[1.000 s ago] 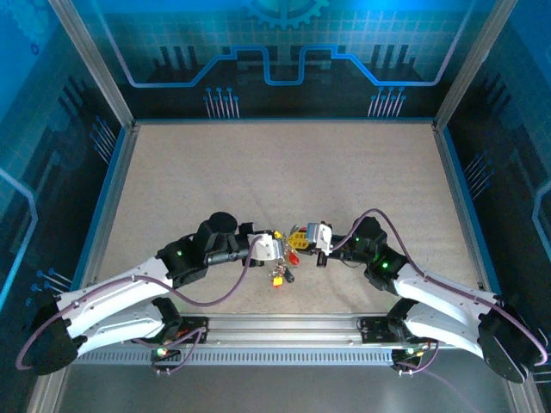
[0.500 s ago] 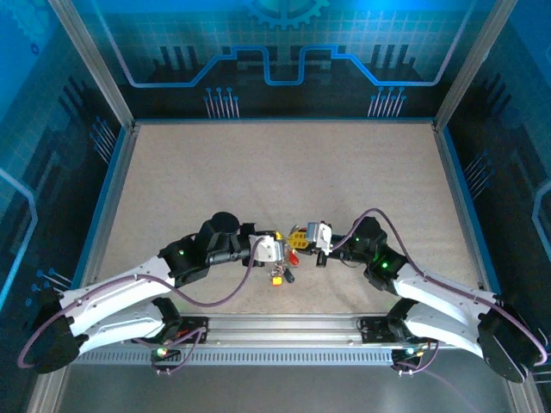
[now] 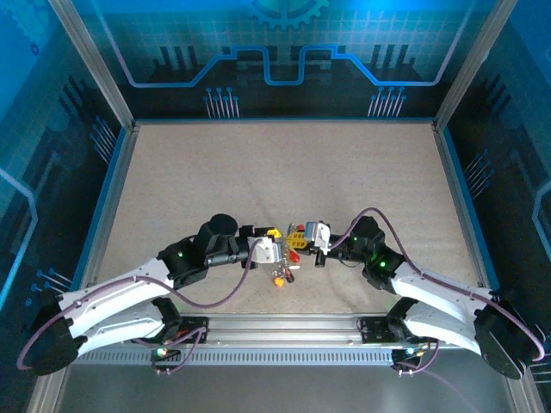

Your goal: Put the keys on the keyring

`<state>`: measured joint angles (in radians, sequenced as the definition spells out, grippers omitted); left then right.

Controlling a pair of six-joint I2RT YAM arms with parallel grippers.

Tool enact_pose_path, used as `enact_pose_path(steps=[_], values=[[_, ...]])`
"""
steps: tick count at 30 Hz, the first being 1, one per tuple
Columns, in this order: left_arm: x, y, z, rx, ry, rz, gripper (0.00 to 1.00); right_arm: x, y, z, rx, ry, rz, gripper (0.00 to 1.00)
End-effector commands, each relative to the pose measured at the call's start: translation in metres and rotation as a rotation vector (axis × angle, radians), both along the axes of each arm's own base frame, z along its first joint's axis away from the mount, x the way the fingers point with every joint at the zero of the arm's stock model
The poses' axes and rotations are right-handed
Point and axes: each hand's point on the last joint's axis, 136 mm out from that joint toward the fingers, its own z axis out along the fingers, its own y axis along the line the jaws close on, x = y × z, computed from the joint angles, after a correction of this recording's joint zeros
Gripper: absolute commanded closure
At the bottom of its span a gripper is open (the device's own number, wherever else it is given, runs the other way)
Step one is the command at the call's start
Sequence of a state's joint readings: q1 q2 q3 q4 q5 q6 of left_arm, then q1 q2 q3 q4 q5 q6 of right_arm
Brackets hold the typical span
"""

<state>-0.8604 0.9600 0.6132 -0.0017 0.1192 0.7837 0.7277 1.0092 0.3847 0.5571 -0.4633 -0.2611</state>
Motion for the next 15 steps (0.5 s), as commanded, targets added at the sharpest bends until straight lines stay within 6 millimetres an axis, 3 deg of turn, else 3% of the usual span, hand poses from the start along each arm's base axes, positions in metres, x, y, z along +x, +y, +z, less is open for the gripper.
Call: enact_pose_path(steps=[1, 8, 15], values=[[-0.002, 0.004, 0.006, -0.024, -0.016, 0.006, 0.63, -0.002, 0.005, 0.027, 0.075, -0.066, 0.018, 1.00], [0.005, 0.013, 0.011, -0.029, -0.030, 0.057, 0.60, -0.004, 0.003, 0.025, 0.064, -0.069, 0.024, 1.00], [0.005, 0.012, 0.014, -0.034, 0.014, 0.032, 0.64, -0.009, 0.004, 0.022, 0.046, -0.077, 0.047, 1.00]])
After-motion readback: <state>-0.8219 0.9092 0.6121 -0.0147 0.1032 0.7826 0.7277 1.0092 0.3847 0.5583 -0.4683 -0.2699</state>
